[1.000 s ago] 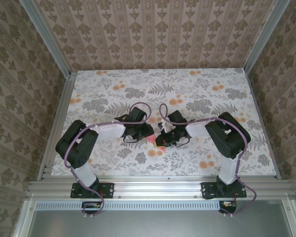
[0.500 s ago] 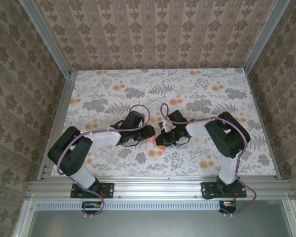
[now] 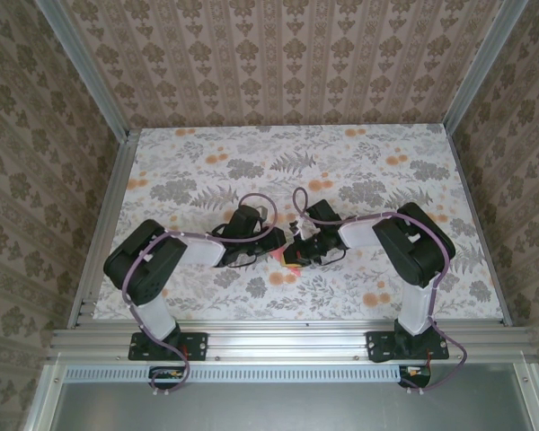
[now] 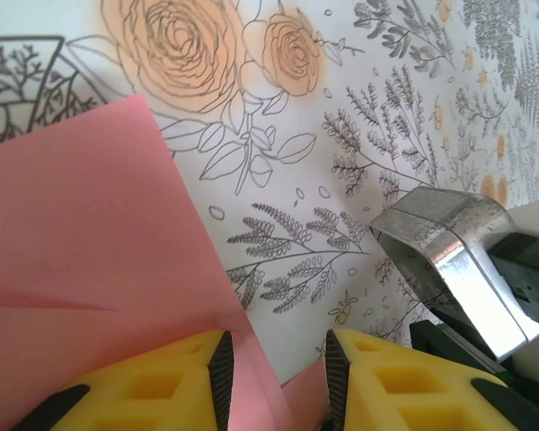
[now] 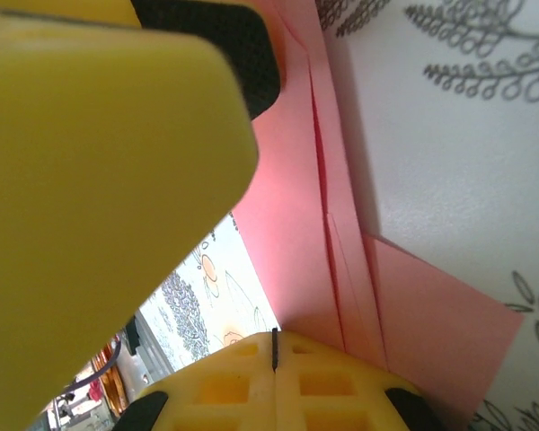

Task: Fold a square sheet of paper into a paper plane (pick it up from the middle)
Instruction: Fold the wing for the fifth time at the center of the table.

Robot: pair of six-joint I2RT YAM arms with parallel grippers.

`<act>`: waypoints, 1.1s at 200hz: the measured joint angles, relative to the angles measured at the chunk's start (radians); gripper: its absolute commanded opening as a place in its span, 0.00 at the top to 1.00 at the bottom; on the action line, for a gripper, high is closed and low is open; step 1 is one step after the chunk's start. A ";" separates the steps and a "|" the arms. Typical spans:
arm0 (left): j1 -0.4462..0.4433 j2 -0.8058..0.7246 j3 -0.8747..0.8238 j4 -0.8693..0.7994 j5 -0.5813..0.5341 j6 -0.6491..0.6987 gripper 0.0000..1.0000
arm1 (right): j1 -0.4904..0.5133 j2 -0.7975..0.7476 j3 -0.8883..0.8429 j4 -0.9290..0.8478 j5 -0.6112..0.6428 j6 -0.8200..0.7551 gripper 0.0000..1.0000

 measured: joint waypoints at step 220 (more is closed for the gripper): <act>0.389 -0.008 -0.025 0.058 0.230 0.240 0.56 | -0.015 0.000 0.013 -0.038 0.012 -0.034 1.00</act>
